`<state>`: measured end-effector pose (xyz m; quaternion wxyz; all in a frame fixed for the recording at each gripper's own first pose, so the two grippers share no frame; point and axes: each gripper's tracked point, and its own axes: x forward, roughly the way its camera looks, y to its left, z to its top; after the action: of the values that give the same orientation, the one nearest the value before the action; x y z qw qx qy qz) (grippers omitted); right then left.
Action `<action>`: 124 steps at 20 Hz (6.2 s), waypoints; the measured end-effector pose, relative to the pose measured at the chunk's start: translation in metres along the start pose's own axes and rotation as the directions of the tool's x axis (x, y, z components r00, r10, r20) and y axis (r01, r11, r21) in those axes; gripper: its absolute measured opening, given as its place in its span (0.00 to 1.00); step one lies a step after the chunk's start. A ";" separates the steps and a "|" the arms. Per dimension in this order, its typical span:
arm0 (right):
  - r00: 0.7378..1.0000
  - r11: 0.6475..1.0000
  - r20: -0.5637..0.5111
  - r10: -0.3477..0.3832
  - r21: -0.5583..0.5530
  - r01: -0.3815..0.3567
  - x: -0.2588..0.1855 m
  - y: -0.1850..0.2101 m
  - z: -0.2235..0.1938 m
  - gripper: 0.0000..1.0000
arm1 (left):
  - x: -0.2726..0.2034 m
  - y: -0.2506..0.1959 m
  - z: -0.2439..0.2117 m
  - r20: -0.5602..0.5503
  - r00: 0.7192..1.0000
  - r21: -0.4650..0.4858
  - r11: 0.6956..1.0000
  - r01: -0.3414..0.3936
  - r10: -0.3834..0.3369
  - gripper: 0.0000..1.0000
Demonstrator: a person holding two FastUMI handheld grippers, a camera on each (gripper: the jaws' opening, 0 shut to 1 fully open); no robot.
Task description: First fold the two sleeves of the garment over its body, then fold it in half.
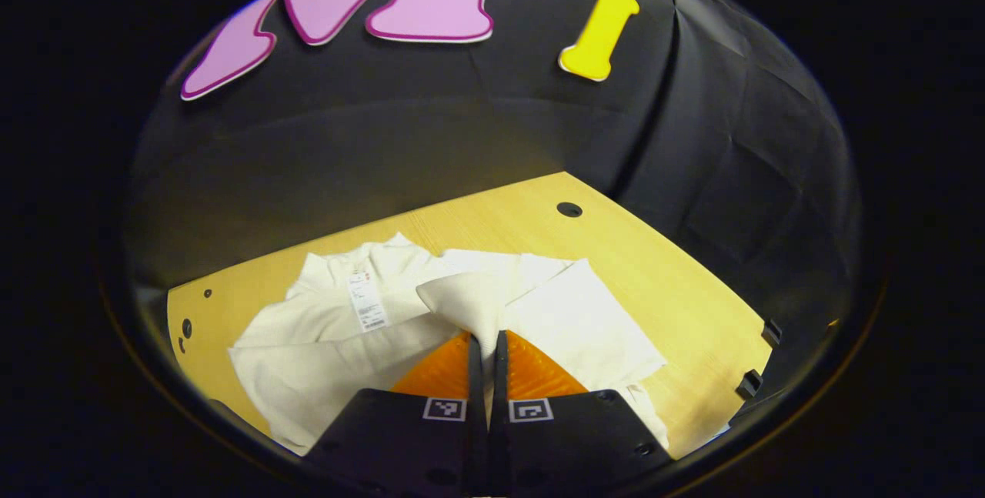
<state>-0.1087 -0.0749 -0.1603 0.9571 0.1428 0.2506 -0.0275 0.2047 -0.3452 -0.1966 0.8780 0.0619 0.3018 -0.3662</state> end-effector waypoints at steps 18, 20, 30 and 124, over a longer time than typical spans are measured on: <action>0.998 0.999 -0.055 -0.033 0.022 0.034 0.001 -0.007 -0.018 0.61 | 0.062 -0.021 -0.060 -0.134 0.987 0.214 0.975 -0.062 0.092 0.27; 0.998 1.000 -0.056 -0.025 0.017 0.026 0.000 0.002 -0.019 0.61 | 0.057 -0.020 -0.060 -0.124 0.988 0.216 0.974 -0.063 0.091 0.35; 0.993 0.995 -0.077 0.090 -0.032 -0.093 0.015 0.071 -0.019 0.61 | -0.039 0.010 -0.073 -0.025 0.994 0.119 0.987 -0.105 0.109 0.76; 0.900 0.883 -0.157 0.406 0.322 -0.342 0.177 0.194 -0.029 0.07 | -0.184 0.142 -0.309 -0.442 0.876 -0.323 0.877 -0.354 0.191 0.68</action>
<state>0.0561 0.1222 -0.2209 0.8796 0.3276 0.3157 0.1387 0.0508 -0.0293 -0.3567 0.8358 -0.0005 0.5290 -0.1473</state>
